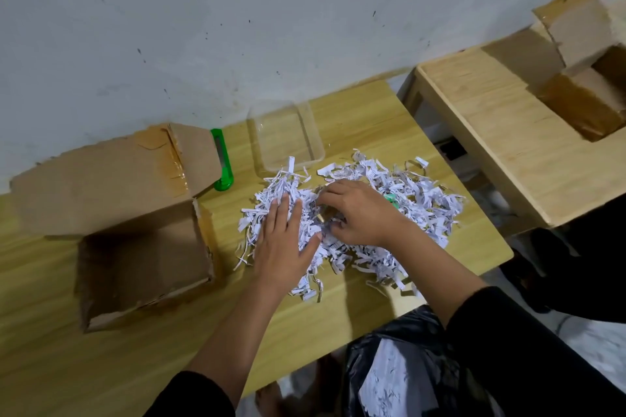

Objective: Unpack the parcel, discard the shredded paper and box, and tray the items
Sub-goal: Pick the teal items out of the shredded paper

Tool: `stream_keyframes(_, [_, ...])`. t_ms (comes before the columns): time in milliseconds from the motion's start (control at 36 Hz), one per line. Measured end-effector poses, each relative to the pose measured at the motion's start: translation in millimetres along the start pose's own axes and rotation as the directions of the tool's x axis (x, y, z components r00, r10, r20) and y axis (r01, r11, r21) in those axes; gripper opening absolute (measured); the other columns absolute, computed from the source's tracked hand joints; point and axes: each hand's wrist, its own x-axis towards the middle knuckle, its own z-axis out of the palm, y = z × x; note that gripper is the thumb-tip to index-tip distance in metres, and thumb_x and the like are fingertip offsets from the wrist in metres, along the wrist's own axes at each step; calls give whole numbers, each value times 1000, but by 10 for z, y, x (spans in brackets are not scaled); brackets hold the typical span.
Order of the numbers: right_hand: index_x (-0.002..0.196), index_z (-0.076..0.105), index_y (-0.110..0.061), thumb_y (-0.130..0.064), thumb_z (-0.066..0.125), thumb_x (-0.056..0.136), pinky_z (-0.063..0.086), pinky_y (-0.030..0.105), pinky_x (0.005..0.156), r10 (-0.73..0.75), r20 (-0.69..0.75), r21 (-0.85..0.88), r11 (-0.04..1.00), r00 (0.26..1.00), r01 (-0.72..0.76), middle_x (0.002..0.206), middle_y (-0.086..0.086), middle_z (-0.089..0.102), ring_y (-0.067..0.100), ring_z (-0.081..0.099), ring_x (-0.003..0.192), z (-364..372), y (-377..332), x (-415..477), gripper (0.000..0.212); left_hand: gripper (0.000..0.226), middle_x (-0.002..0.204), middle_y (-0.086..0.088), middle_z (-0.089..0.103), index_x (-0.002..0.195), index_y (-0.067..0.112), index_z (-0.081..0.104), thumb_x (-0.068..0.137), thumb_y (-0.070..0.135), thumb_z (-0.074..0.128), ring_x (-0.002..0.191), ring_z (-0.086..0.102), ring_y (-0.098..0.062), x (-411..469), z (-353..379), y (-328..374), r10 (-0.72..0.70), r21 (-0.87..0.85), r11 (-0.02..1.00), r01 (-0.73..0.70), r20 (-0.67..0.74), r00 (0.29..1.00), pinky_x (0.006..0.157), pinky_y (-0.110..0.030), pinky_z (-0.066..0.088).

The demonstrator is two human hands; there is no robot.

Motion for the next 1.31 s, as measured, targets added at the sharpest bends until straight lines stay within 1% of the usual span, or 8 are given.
stream_keyframes(139, [95, 69, -15, -20, 62, 72, 44, 34, 74, -31, 19, -76, 997, 999, 32, 91, 5, 67, 28, 60, 87, 105, -46, 73, 25, 71, 157, 4, -13, 150, 22, 2, 94, 55, 32, 144, -16, -14, -36, 47, -42, 4, -39, 999, -5, -35, 999, 119, -36, 2])
stream_keyframes(306, [91, 70, -11, -11, 68, 70, 45, 37, 72, -9, -28, -56, 998, 1000, 8, 84, 7, 69, 30, 61, 84, 66, -79, 65, 21, 72, 157, 3, -13, 150, 22, 1, 94, 55, 31, 144, -16, -13, -61, 52, -75, 9, -48, 999, -10, -29, 1000, 119, -37, 2])
stream_keyframes(611, [108, 66, -7, -14, 69, 82, 55, 45, 75, 344, -296, 265, 926, 891, -269, 97, 14, 72, 31, 67, 87, -267, 77, -117, 27, 73, 157, 5, -16, 149, 24, -3, 93, 58, 29, 143, -18, -13, -55, 45, -61, -12, -51, 999, 12, 3, 1000, 118, -35, -2])
stream_keyframes(694, [109, 68, -5, -9, 72, 78, 56, 37, 86, 463, -347, 437, 849, 815, -297, 99, 15, 72, 23, 69, 87, -330, 137, -172, 32, 73, 156, 4, -16, 149, 23, -3, 93, 58, 28, 143, -19, -13, -45, 46, -55, -12, -43, 999, 13, 6, 1000, 117, -34, -4])
stream_keyframes(806, [106, 70, -5, -7, 75, 75, 49, 5, 78, 600, -382, 631, 725, 703, -277, 97, 7, 71, 8, 66, 84, -403, 143, -222, 31, 73, 156, 3, -16, 149, 22, -3, 94, 57, 28, 143, -19, -14, -36, 60, -50, -15, -35, 999, 15, 5, 1000, 118, -34, -3])
stream_keyframes(1000, [98, 71, -12, -13, 76, 75, 57, 28, 78, 781, -296, 890, 434, 549, -138, 89, 5, 71, 18, 70, 84, -408, 153, -270, 24, 72, 157, 3, -15, 150, 22, -2, 94, 56, 29, 143, -17, -14, -31, 63, -49, -21, -32, 999, 21, -5, 1000, 118, -35, -1])
stream_keyframes(1167, [96, 66, 0, -7, 67, 82, 58, 24, 71, 886, -144, 990, 133, 441, 57, 82, 9, 68, 9, 69, 68, -346, 130, -277, 15, 71, 157, 3, -15, 150, 22, -2, 94, 55, 29, 143, -17, -14, -23, 59, -27, -29, -23, 999, 29, -5, 1000, 117, -34, -1])
stream_keyframes(1306, [99, 63, -2, -4, 64, 84, 59, 27, 73, 901, -44, 997, 12, 431, 77, 80, 8, 64, 15, 68, 70, -284, 191, -268, 15, 71, 157, 3, -13, 150, 21, 0, 94, 55, 30, 144, -17, -14, -15, 73, -42, -28, -31, 999, 27, -20, 999, 118, -35, 0])
